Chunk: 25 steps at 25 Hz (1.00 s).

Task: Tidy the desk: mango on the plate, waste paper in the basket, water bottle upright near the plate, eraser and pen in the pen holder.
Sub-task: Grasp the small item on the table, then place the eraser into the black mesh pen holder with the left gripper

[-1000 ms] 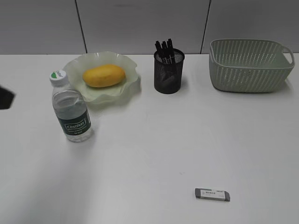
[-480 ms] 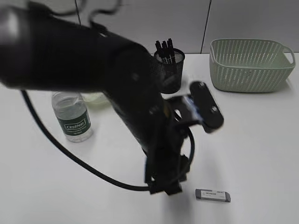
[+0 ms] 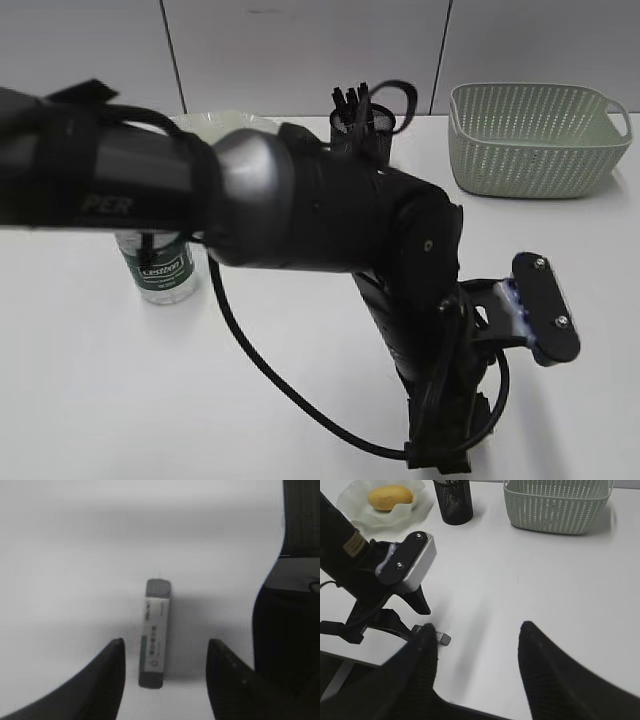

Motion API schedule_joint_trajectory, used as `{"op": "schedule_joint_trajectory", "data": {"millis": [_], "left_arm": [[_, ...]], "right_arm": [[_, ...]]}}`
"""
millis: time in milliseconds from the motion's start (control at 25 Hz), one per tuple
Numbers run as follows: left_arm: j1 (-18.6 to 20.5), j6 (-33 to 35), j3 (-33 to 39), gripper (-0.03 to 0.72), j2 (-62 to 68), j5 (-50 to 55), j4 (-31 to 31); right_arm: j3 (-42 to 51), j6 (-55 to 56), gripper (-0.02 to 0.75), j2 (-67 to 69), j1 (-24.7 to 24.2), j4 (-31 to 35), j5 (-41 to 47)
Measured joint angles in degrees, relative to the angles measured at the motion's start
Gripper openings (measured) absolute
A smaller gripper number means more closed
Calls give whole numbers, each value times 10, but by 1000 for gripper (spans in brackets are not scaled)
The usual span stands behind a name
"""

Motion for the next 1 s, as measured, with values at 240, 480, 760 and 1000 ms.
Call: {"op": "schedule_joint_trajectory", "data": {"millis": [240, 480, 760, 1000], "left_arm": [[-7, 8, -4, 329, 44, -33, 0], [-7, 7, -4, 142, 54, -62, -15], [38, -37, -3, 142, -28, -286, -122], [159, -50, -5, 142, -51, -587, -182]], "right_arm": [[0, 0, 420, 0, 0, 0, 0], [0, 0, 419, 0, 0, 0, 0], [0, 0, 407, 0, 0, 0, 0], [0, 0, 405, 0, 0, 0, 0]]}}
